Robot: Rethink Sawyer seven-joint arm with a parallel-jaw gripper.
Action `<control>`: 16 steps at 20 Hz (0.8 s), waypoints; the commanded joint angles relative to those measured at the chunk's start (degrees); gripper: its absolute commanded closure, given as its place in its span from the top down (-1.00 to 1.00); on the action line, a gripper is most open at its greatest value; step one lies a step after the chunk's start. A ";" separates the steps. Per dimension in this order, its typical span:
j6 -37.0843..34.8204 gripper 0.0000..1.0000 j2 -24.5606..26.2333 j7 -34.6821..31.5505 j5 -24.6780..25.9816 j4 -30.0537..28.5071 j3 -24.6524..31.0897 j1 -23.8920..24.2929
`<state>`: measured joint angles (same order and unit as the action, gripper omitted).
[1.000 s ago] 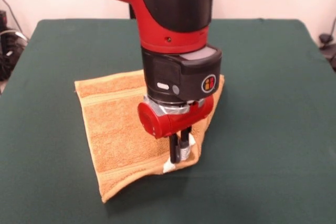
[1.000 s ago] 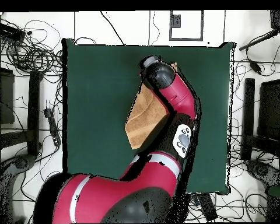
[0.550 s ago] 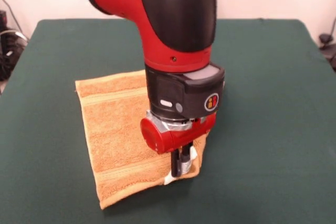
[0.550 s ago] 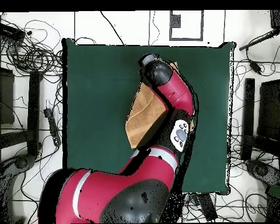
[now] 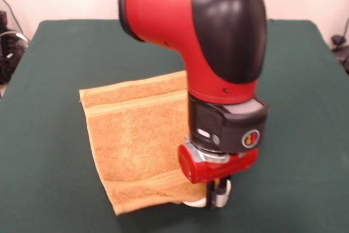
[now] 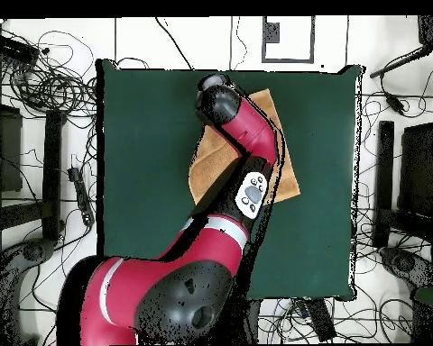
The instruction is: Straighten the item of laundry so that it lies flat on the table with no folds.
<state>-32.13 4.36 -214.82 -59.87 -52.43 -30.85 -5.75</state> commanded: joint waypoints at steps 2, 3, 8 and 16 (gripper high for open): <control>-2.86 -1.00 2.78 -29.39 -3.47 6.77 0.18 -2.83; -2.42 -1.00 2.71 -29.16 -3.32 6.29 0.36 -2.94; -0.15 -1.00 2.57 -27.28 -2.31 5.11 2.01 -2.59; 3.16 -1.00 2.27 -26.51 -2.46 1.56 2.17 -2.95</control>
<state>-32.05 7.49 -225.88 -60.15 -49.05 -31.89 -6.51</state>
